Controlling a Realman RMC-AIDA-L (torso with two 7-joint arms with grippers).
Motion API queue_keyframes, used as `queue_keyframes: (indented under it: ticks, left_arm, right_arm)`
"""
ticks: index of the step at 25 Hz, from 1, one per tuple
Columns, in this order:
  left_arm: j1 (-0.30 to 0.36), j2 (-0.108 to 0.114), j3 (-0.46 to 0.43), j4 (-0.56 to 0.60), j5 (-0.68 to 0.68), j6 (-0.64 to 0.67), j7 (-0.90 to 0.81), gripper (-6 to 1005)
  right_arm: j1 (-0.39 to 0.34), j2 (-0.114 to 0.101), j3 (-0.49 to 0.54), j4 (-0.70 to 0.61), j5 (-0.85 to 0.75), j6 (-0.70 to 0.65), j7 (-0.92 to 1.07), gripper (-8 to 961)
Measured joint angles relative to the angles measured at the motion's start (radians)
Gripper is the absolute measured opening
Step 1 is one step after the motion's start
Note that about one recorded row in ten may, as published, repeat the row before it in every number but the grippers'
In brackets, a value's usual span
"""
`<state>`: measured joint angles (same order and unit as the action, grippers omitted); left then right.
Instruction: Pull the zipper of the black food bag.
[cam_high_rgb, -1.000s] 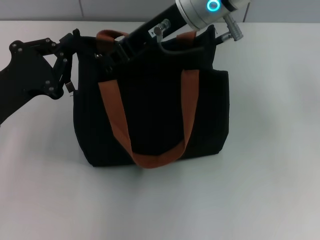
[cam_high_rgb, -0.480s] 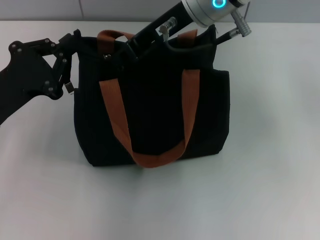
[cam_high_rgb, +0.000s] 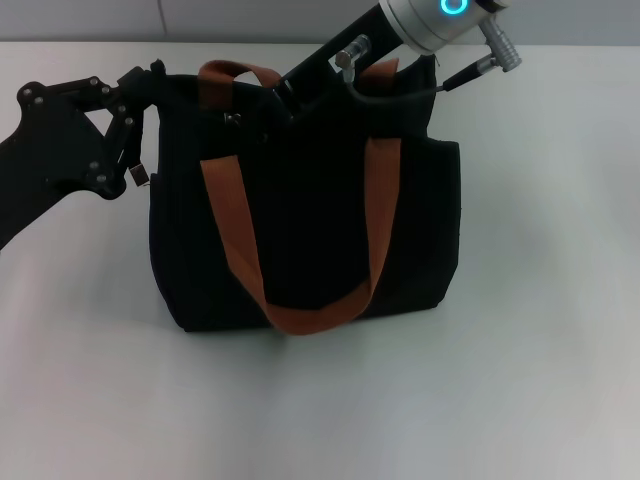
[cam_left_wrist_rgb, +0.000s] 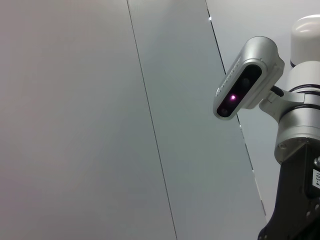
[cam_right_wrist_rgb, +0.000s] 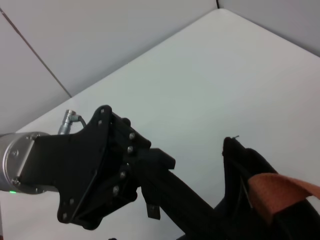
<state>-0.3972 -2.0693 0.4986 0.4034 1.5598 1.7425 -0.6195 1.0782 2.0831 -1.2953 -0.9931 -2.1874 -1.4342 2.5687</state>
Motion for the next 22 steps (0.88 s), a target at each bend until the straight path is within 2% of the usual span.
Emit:
queue_keyframes:
  ticks: [16, 22]
  left_arm:
    - [0.000, 0.000, 0.000, 0.000, 0.000, 0.001, -0.001, 22]
    - [-0.002, 0.000, 0.000, 0.000, 0.000, 0.000, 0.000, 22]
  right_arm:
    - [-0.042, -0.001, 0.000, -0.100, -0.104, -0.039, 0.078, -1]
    - [-0.077, -0.002, 0.004, -0.178, -0.149, -0.080, 0.117, -1]
